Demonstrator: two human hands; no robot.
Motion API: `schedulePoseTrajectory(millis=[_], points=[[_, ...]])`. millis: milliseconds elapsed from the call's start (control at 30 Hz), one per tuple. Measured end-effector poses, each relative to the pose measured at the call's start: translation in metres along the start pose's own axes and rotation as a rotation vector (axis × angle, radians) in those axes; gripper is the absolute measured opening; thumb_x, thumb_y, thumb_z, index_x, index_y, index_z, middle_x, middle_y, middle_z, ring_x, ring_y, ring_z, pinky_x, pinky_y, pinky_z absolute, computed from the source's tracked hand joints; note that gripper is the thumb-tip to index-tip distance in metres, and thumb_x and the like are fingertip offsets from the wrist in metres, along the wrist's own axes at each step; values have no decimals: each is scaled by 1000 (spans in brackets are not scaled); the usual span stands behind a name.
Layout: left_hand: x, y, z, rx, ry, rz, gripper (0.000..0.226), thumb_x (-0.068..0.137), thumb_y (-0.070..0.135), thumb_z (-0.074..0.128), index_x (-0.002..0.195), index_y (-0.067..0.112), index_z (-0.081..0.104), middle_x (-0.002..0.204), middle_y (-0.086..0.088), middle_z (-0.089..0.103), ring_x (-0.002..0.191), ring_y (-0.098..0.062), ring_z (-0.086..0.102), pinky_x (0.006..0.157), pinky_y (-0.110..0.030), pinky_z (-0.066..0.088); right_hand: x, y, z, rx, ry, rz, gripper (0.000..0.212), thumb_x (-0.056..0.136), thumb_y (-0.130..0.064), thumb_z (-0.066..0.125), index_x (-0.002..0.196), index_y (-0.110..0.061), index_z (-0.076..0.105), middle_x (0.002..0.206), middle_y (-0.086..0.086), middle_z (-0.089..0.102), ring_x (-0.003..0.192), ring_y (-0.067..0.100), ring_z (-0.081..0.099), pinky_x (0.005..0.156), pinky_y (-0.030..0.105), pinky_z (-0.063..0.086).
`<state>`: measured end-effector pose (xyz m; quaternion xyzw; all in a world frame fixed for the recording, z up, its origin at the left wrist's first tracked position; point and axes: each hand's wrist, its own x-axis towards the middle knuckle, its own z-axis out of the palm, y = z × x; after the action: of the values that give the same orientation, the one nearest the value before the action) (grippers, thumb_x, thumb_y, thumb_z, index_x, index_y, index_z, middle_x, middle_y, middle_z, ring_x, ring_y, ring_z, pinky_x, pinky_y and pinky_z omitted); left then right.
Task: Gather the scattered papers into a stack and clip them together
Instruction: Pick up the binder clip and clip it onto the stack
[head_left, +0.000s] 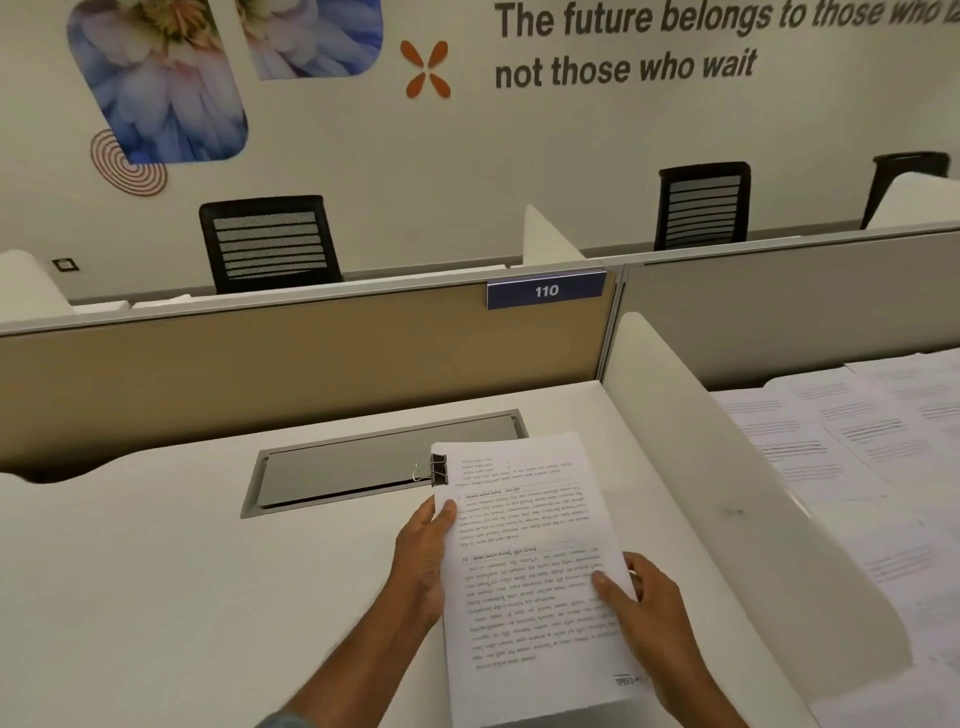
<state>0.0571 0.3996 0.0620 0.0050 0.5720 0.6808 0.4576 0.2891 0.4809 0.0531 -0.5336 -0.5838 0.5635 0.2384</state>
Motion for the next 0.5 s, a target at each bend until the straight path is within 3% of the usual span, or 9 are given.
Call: schedulePoseTrajectory(millis=[200, 300, 500], points=[[32, -39, 36, -15, 33, -84, 23, 101, 11, 59, 121, 11, 70, 107, -14, 80, 90, -33, 75, 68, -40, 63, 56, 14, -30, -127, 46, -29, 12, 98, -22, 66, 111, -22, 66, 103, -3, 77, 87, 17, 76, 71, 32, 61], [41, -53, 53, 49, 30, -121, 21, 101, 7, 59, 119, 11, 69, 101, -12, 79, 80, -29, 75, 56, -34, 61, 81, 23, -44, -157, 62, -3, 17, 98, -21, 67, 114, -18, 65, 104, -2, 75, 88, 19, 75, 72, 33, 60], [41, -81, 61, 250, 80, -146, 21, 100, 2, 56, 116, 10, 67, 105, -10, 77, 85, -25, 74, 56, -29, 59, 104, 48, -59, -231, 63, 81, 21, 97, -20, 68, 117, -14, 67, 107, 4, 75, 87, 18, 74, 70, 31, 57]])
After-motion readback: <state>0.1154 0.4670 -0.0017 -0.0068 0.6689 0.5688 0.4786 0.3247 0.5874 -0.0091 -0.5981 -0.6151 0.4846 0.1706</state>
